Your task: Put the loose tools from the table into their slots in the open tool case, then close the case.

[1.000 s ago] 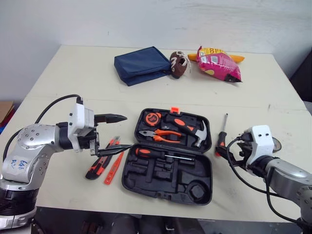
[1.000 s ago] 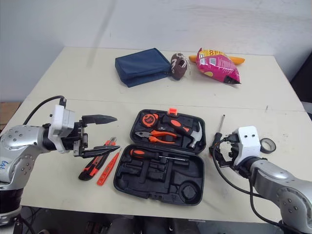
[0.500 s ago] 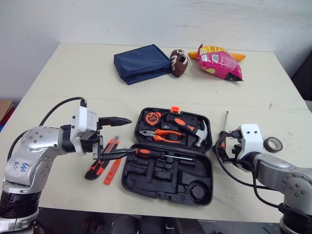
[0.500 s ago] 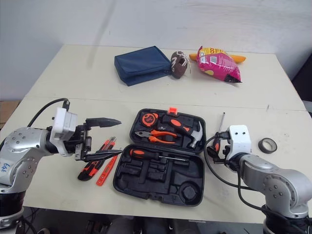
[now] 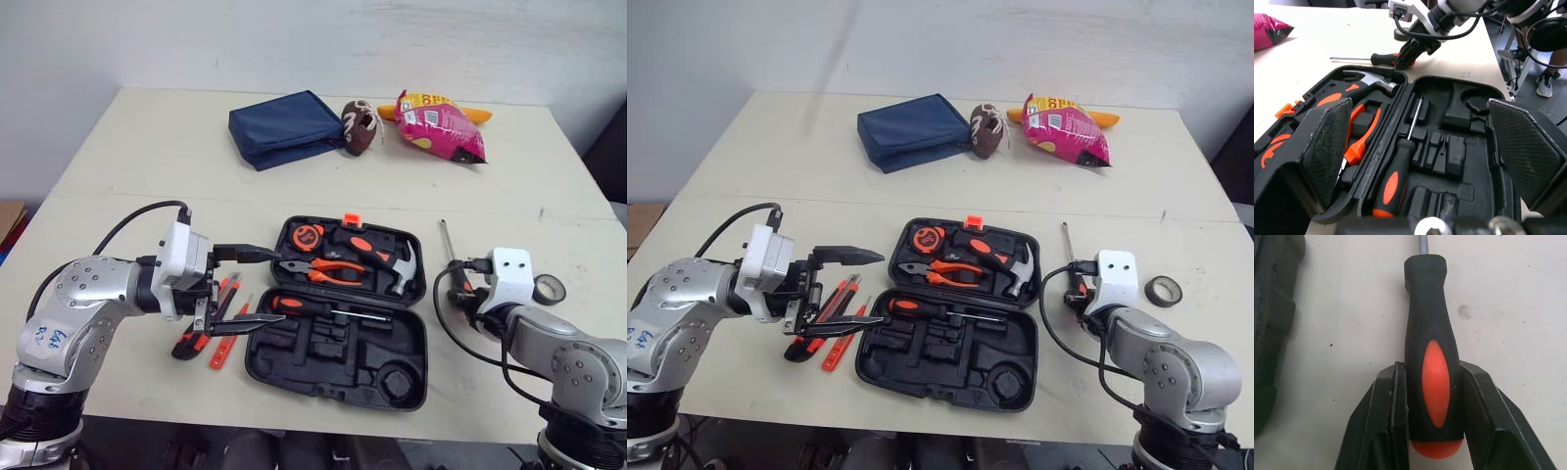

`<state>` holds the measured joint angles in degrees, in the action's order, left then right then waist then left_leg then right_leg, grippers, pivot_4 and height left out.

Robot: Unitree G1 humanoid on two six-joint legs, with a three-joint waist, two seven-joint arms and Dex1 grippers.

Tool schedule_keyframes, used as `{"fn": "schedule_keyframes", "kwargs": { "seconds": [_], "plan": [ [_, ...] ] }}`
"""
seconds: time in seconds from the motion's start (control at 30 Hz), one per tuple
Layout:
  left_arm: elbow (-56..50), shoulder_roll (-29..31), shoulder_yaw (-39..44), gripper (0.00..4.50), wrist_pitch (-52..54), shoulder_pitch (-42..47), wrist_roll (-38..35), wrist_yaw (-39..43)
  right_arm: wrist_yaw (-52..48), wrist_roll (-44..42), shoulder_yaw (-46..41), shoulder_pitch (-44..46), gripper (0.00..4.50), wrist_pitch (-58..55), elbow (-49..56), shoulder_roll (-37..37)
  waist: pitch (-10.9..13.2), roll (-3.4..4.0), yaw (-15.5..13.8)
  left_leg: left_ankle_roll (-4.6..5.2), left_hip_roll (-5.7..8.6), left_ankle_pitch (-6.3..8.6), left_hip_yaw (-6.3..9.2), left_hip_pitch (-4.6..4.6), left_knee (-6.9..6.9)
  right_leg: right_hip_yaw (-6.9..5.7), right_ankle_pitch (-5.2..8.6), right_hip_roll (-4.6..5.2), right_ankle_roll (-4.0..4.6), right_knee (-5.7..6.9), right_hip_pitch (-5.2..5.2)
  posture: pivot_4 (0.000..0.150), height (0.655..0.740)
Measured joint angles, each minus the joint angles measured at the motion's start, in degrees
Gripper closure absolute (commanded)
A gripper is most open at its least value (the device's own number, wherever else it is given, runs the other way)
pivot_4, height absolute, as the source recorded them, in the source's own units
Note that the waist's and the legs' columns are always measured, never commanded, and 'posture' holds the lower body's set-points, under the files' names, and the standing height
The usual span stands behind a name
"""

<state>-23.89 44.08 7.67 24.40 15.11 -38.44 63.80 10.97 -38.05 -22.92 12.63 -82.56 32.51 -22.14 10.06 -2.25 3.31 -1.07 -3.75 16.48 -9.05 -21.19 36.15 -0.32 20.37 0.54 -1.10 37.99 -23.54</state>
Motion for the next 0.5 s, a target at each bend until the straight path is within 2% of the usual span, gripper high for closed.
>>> {"fn": "schedule_keyframes", "kwargs": {
  "seconds": [0.07, 0.2, 0.3, 0.5],
  "plan": [
    [-0.01, -0.22, 0.00, 0.00, -0.04, 0.00, -0.01, 0.02, -0.96, 1.38, 0.09, -0.44, 3.50, 1.59, -0.26, -0.02, 0.00, 0.00, -0.01, 0.00, 0.01, 0.00, -0.01, 0.00, 0.00, 0.01, -0.01, 0.01, -0.01, 0.00, 0.00, 0.150, 0.7400],
    [-0.02, -0.22, 0.25, 0.00, 0.03, 0.27, -0.58, 0.13, -7.98, 5.78, 2.31, -2.55, 3.50, 14.13, -1.42, -3.58, 0.05, 0.09, 0.07, 0.01, 0.02, 0.00, -0.07, 0.00, -0.04, 0.06, -0.01, -0.02, -0.01, 0.00, -0.05, 0.150, 0.7400],
    [0.04, -0.03, 0.83, 0.00, 0.17, 1.03, -1.32, 0.34, -19.20, 6.50, 5.53, -2.45, 3.50, 23.10, -2.25, -10.70, 0.07, 0.10, 0.19, 0.00, -0.02, 0.00, -0.11, 0.03, -0.05, 0.10, 0.00, -0.10, -0.02, -0.01, -0.06, 0.150, 0.7400],
    [-0.12, 4.39, 4.71, 0.00, 1.00, -2.60, -3.80, 3.69, -45.94, 0.85, 12.91, 4.25, 3.50, 29.12, -2.65, -25.47, 0.18, 0.28, 0.52, 0.01, -0.04, 0.00, -0.11, 0.06, -0.09, 0.12, 0.00, -0.10, -0.02, -0.04, -0.05, 0.150, 0.7400]
  ]
}}
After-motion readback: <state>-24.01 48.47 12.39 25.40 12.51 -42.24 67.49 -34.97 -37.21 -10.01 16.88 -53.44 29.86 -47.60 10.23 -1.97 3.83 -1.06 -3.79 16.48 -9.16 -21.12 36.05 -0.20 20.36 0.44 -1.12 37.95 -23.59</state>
